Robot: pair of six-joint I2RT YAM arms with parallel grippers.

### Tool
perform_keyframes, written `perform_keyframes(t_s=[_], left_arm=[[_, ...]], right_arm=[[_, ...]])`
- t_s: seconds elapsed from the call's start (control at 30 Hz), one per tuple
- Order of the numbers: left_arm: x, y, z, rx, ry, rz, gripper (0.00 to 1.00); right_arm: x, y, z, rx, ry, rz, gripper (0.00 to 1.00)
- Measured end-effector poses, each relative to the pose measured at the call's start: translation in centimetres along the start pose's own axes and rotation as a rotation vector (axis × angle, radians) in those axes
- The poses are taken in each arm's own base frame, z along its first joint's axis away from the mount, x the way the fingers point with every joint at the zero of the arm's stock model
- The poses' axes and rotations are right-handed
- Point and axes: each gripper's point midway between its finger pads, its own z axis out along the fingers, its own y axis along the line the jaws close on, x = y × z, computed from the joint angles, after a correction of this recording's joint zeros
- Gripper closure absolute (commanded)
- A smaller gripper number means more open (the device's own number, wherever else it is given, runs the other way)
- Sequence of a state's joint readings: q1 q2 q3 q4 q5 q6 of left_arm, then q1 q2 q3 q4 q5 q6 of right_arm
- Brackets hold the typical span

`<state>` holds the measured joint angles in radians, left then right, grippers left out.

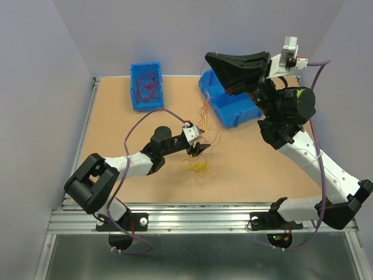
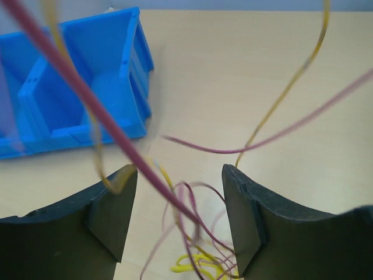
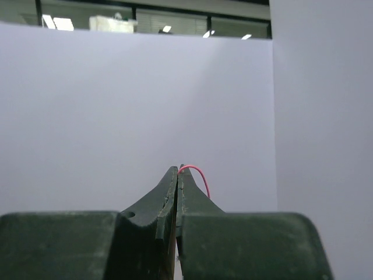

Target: Untangle the cables

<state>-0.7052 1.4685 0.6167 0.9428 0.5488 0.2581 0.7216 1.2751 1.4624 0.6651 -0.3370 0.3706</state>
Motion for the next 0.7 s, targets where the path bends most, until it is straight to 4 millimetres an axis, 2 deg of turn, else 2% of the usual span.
perform_keyframes(t_s=[0.03,0.1,0.27,0.3,0.37,0.4,0.43,0.5,0.53,0.6,0.67,0.7], left_arm=[[0.4,0.1,0.1,-0.002,0.011,-0.003,0.44],[1.7,0.0,0.4,0.001,0.045,-0.017,0.48],[3.8,0.5,1.2,0.002,0.115,-0.030,0.48],[4.1,0.7,1.3,-0.003,0.126,-0.027,0.51],[4.6,1.1,1.5,-0.020,0.149,-0.024,0.62],[4.9,1.4,1.6,-0.032,0.163,-0.023,0.75],[5.1,2.0,1.6,-0.053,0.178,-0.024,0.83],[5.4,3.7,1.8,-0.103,0.206,-0.036,1.00],[5.5,4.4,1.8,-0.120,0.213,-0.039,1.00],[5.6,7.4,1.1,-0.182,0.224,-0.086,1.00],[5.5,10.2,-0.2,-0.245,0.224,-0.140,1.00],[5.4,12.4,-1.4,-0.294,0.219,-0.168,1.00]], right_arm=[[-1.6,-0.2,0.8,0.017,-0.042,-0.007,0.99],[-3.0,-0.4,1.4,0.035,-0.080,-0.013,1.00],[-6.2,-1.2,3.2,0.078,-0.174,-0.019,0.99],[-7.1,-1.3,3.6,0.087,-0.200,-0.022,1.00],[-8.7,-1.5,4.1,0.103,-0.242,-0.028,0.99],[-10.0,-1.5,4.3,0.117,-0.278,-0.034,1.00],[-10.6,-1.6,4.3,0.125,-0.293,-0.035,1.00],[-12.7,-1.2,4.0,0.140,-0.341,-0.041,1.00],[-13.3,-1.1,3.8,0.144,-0.351,-0.042,1.00],[-15.3,-0.5,3.0,0.159,-0.389,-0.047,1.00],[-16.5,-0.1,2.2,0.172,-0.412,-0.055,1.00],[-17.5,0.2,1.4,0.184,-0.431,-0.062,0.99]])
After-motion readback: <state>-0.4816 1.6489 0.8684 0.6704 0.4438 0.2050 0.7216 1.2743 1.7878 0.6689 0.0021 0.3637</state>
